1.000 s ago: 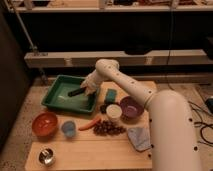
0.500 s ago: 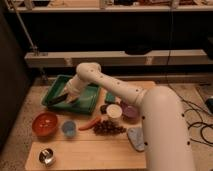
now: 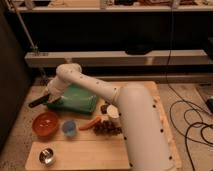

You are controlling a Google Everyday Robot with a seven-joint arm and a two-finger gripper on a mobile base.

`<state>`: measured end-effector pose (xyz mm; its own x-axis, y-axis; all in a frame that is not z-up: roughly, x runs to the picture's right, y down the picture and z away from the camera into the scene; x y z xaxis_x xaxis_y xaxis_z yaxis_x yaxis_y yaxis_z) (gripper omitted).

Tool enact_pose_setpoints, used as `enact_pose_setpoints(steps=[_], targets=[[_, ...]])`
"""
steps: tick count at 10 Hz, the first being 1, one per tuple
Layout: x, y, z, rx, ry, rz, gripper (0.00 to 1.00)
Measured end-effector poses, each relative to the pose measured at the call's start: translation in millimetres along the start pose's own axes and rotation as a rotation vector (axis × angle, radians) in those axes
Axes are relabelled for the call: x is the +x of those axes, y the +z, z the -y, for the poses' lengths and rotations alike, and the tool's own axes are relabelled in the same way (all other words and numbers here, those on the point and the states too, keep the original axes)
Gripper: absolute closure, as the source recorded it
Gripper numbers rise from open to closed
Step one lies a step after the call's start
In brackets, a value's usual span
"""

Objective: Wipe tray with brush

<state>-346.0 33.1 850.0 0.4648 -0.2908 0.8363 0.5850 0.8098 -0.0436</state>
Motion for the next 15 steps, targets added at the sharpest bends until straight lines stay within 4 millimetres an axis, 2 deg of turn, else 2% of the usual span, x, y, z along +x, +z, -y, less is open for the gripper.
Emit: enact_pose_setpoints(steps=[2, 3, 4, 6, 8, 10, 11, 13, 14, 15], targets=[[36, 10, 25, 0.01, 0.02, -0.038, 1.0], [48, 10, 28, 0.012, 0.031, -0.052, 1.0], [71, 3, 24, 0.016, 0.055, -0.081, 1.0], [95, -12, 11, 0.019, 0.082, -0.109, 1.0], [128, -45, -17, 0.022, 0.124, -0.146, 1.0], [146, -75, -44, 0.028, 0.165, -0.155, 1.0], [142, -87, -55, 0.029, 0.172, -0.145, 1.0], [122, -98, -73, 0.029, 0.173, -0.119, 1.0], [105, -101, -82, 0.03, 0.171, -0.1, 1.0], [76, -99, -94, 0.03, 0.164, -0.063, 1.0]])
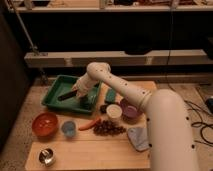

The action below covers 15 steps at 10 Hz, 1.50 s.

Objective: Wipe tray with brush

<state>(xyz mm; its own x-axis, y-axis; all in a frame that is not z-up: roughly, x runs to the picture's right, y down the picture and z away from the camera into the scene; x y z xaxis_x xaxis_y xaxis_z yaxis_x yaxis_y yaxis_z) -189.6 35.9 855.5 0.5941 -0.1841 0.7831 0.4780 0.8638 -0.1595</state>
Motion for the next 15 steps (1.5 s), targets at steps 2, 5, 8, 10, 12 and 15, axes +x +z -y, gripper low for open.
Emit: enact_pose_setpoints(steps=[2, 5, 8, 10, 12, 15], targets=[[-40, 3, -25, -0.01, -0.008, 0.05, 1.0], [-81, 17, -43, -0.008, -0.027, 0.096, 1.0], [-95, 35, -32, 0.007, -0.061, 0.107, 1.0], [-85, 51, -3, 0.027, -0.086, 0.109, 1.0], [-54, 60, 32, 0.053, -0.09, 0.111, 1.0], [-9, 77, 84, 0.078, -0.096, 0.109, 1.0]])
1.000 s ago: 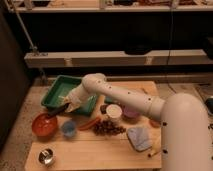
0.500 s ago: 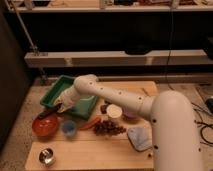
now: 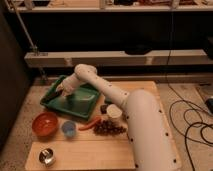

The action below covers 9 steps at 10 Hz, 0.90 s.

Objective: Wipe tray with brush

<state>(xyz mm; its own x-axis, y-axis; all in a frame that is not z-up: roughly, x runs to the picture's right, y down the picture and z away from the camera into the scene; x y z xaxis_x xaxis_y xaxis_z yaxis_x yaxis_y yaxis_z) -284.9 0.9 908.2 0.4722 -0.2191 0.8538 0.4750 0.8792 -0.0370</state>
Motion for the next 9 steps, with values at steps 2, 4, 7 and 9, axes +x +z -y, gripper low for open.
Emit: enact_pose_setpoints(steps=[2, 4, 7, 9], targets=[[34, -1, 21, 0.002, 0.012, -0.021, 1.0], [53, -20, 23, -0.003, 0.025, -0.05, 1.0], [64, -73, -7, -0.024, 0.036, -0.105, 1.0], [51, -100, -41, -0.041, 0.044, -0.13, 1.0]])
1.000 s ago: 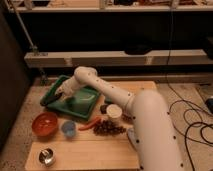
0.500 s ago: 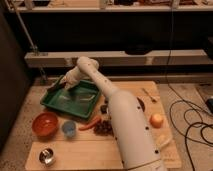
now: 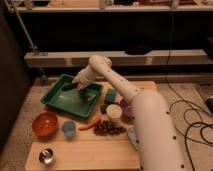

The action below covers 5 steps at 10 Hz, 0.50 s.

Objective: Wipe tray with brush

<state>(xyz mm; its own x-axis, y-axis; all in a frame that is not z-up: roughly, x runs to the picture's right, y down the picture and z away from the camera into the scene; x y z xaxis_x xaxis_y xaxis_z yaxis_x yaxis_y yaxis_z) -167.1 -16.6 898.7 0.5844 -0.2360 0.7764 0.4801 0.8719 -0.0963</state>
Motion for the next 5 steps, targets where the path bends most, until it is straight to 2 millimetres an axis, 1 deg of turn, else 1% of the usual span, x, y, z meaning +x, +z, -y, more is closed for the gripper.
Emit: enact_pose_setpoints(steps=[1, 2, 3, 4, 5], targets=[[-6, -10, -14, -0.005, 0.002, -0.002, 1.0], [-16, -20, -33, -0.014, -0.002, 0.003, 1.0], [-28, -24, -45, -0.023, -0.015, 0.013, 1.0], [-36, -24, -52, -0.029, -0.025, 0.024, 1.0], [-54, -19, -61, -0.039, -0.049, 0.049, 1.0]])
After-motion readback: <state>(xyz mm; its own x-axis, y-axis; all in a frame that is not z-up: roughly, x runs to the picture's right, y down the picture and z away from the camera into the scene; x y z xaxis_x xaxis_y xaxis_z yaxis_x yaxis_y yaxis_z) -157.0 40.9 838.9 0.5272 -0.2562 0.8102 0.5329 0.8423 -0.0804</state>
